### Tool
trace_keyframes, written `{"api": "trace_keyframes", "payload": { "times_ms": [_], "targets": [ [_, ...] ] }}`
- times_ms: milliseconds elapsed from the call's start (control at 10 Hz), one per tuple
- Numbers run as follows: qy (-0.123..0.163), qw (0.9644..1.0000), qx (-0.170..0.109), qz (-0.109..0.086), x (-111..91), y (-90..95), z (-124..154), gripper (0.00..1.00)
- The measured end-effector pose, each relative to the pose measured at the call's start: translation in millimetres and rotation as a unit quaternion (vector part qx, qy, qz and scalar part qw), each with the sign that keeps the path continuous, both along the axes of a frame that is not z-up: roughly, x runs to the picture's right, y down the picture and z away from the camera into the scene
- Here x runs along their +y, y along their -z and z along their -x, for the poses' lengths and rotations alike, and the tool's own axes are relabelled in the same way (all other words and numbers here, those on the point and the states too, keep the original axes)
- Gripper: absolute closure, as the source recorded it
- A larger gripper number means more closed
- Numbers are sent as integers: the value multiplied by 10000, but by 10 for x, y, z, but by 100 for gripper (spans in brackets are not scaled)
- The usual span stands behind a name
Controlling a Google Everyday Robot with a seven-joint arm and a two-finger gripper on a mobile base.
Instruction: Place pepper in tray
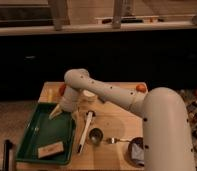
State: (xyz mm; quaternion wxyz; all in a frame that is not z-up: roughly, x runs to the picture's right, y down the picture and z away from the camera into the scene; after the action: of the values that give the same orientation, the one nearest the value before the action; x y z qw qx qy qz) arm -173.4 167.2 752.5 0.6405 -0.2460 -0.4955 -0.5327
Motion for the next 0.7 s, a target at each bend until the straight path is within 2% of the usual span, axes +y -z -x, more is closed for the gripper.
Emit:
{"api": "trace_keyframes", "payload": {
  "times_ms": [700],
  "targets": [
    [14, 10000, -21, -83, -28, 39, -20, 20]
  ]
}}
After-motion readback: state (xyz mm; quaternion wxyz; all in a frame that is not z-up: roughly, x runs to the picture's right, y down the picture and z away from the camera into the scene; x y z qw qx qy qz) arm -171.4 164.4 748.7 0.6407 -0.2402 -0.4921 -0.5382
